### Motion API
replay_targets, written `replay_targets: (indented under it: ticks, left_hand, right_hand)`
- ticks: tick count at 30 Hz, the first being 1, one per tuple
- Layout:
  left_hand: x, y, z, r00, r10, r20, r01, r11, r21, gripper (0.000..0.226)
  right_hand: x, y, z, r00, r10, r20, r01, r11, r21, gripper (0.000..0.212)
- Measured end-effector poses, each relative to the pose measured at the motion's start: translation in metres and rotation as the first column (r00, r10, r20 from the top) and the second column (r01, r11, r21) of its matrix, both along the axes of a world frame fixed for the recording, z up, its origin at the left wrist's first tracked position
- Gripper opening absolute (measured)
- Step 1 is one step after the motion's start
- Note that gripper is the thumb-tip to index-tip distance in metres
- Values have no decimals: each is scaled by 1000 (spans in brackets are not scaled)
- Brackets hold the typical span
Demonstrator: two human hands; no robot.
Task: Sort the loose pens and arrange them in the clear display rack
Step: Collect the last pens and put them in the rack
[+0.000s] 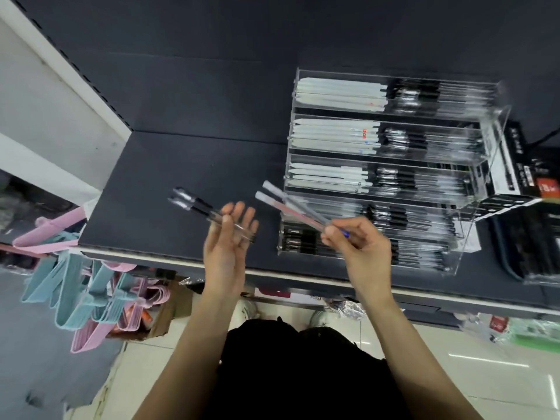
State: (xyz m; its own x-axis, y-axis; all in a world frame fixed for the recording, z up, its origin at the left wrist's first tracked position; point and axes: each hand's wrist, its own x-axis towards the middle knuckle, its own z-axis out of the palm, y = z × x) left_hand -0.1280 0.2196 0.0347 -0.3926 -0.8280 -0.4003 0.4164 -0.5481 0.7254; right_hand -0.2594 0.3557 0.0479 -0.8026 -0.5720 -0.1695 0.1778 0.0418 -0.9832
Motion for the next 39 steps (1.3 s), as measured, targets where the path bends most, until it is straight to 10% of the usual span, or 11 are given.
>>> replay_targets:
  ticks: [13, 28, 39]
  left_hand:
    - [-43, 69, 2, 998, -45, -42, 48, 996, 74, 37]
    - [-44, 80, -8, 989, 149, 8, -149, 986, 81, 16]
    - [-42, 74, -16, 979, 201, 32, -204, 973, 104, 22]
  right_hand:
    - [19, -11, -19, 807, 148, -572, -35, 979, 203, 8]
    - [-118, 16, 9, 599, 299, -743, 14, 924, 383, 8]
    - [-103, 7, -31, 87, 322, -943, 139, 933, 331, 6]
